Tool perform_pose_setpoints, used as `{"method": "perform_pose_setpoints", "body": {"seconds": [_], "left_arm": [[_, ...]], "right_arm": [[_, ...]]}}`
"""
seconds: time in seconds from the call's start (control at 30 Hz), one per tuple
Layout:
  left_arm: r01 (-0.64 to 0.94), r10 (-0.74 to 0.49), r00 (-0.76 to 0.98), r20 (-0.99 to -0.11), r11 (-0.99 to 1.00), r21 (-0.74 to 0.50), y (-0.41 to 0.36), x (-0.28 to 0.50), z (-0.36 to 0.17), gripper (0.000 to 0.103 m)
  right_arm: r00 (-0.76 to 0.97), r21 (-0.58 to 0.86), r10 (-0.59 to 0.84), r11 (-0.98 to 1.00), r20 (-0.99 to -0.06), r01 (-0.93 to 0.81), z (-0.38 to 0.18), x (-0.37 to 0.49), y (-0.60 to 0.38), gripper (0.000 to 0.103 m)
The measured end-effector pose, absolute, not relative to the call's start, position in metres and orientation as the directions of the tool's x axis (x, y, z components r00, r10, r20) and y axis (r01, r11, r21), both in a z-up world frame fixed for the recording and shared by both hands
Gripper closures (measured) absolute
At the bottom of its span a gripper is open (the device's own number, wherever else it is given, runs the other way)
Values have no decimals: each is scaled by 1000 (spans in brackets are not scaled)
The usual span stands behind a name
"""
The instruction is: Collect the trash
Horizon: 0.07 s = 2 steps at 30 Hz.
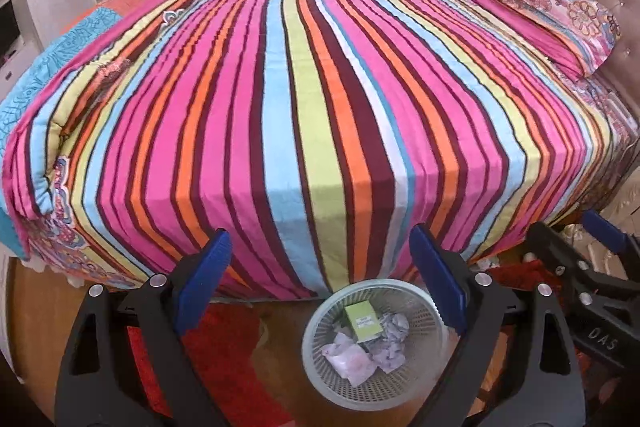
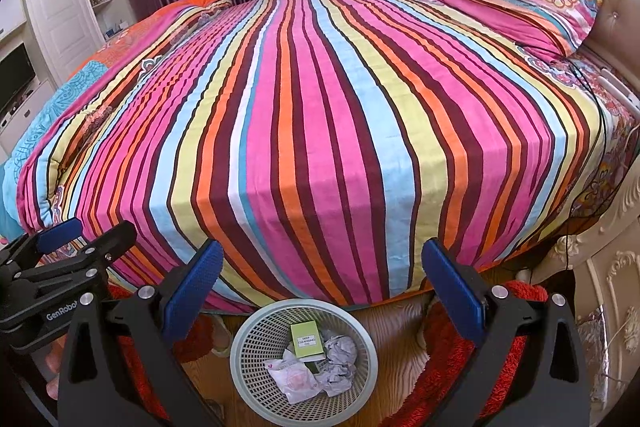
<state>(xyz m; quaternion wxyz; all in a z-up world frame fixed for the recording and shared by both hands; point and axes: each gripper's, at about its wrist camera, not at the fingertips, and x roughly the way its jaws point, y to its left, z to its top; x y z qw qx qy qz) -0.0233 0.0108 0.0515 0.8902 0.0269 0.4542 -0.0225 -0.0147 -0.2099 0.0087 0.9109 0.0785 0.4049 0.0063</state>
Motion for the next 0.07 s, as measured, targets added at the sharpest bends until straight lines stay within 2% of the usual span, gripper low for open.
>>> {"method": "perform_pose_setpoints", "body": {"seconds": [0.07], "left_arm": [[68, -24, 589, -808, 997, 21, 10, -24, 51, 15]], "right_arm": [[671, 146, 74, 988, -737, 52, 9, -15, -209, 8]]}}
